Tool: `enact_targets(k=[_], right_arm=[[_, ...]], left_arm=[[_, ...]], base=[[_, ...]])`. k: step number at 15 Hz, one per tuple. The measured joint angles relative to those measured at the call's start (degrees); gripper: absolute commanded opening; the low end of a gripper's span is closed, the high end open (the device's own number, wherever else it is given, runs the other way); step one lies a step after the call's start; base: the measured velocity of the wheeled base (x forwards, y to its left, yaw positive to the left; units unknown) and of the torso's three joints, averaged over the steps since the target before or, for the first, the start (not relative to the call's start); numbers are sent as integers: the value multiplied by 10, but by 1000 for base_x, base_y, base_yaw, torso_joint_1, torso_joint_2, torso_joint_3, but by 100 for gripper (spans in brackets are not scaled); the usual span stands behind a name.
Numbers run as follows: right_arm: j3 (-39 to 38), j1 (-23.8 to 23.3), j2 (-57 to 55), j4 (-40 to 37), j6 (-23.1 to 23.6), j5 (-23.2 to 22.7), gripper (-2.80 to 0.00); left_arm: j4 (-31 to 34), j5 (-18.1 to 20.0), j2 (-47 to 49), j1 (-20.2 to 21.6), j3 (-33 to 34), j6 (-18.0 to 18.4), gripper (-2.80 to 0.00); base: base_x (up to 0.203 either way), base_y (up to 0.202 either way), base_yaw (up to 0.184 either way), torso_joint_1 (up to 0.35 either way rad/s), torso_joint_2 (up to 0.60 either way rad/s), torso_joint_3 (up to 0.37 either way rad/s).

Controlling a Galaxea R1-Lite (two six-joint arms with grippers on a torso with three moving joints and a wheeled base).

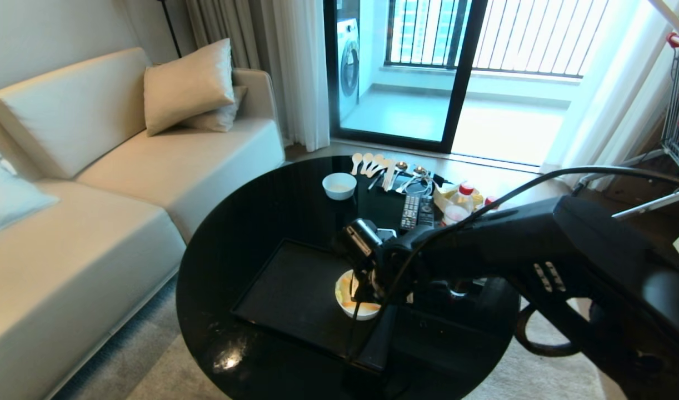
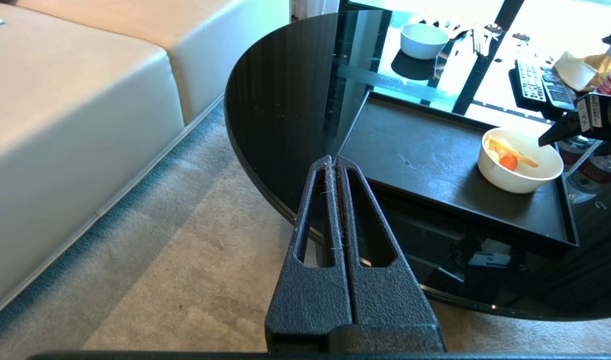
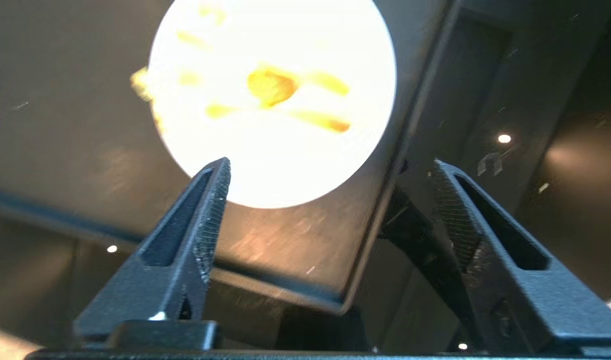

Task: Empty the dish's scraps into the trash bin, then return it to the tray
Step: Pick up the bowl with leftover food

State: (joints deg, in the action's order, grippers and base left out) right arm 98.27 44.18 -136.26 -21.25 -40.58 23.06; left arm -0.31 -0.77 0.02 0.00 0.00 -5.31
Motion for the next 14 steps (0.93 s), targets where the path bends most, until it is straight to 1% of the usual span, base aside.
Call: enact_targets(k=[2, 6, 14], right_arm=[[5, -13, -9, 1, 23, 0, 0], [23, -33, -29, 1, 38, 0, 0], [58, -61, -73, 2, 39, -1, 0]], left_arm=[[0, 0, 0, 0, 0, 0, -280], [0, 0, 0, 0, 0, 0, -280], [0, 0, 0, 0, 0, 0, -280]], base=[[0, 0, 0, 0, 0, 0], [0, 0, 0, 0, 0, 0], [0, 0, 0, 0, 0, 0]])
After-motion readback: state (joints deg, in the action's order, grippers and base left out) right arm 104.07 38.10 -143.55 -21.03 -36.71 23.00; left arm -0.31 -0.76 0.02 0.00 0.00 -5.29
